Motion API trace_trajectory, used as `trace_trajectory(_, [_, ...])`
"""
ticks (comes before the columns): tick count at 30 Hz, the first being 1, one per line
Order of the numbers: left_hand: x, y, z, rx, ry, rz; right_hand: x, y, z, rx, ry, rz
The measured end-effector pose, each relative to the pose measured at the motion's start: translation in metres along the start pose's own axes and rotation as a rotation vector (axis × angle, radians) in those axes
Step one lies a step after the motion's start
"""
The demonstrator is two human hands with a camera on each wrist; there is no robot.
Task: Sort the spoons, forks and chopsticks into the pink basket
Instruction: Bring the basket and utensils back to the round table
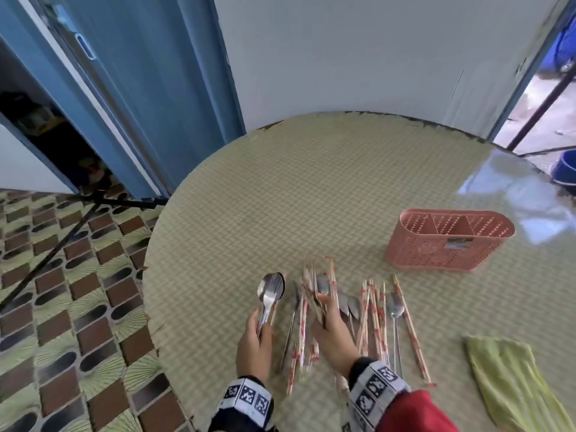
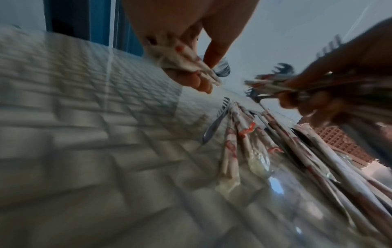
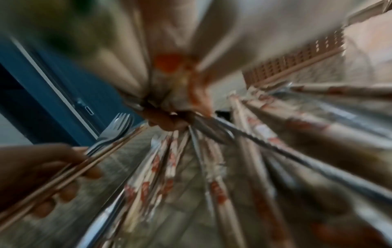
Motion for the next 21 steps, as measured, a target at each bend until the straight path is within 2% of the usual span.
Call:
trace_trajectory(3, [-0.003, -0.010, 0.011, 0.033, -0.013, -0.031, 0.005, -0.020, 0.012, -0.091, -0.040, 0.033])
trace_trajectory(7, [-0.006, -0.016, 0.020, 0.040, -0.032, -0.081, 0.012, -0.015, 0.020, -0.242, -0.071, 0.015])
trace_trajectory(11, [-0.002, -0.019, 0.026, -0.041, -0.051, -0.097, 0.010, -0.008, 0.020, -0.274, -0.032, -0.075])
trace_trajectory(16, [0.001, -0.024, 0.029, -0.053, -0.011, -0.127, 0.003, -0.010, 0.008, -0.305, 0.064, -0.169])
trace_trajectory(18, [0.002, -0.024, 0.026, -0.081, -0.061, -0.066, 0.000, -0.009, 0.001, -0.306, 0.079, -0.255])
trace_trajectory(21, [0.001, -0.022, 0.013, -0.146, -0.244, 0.032, -0.004, -0.002, -0.012, -0.320, 0.122, -0.283])
Point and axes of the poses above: each hand's wrist, its own z-axis towards the middle knuckle, its own y-axis out of the back of the hand, x = y × z, the point moved 1 cm from there along z, towards the middle knuckle
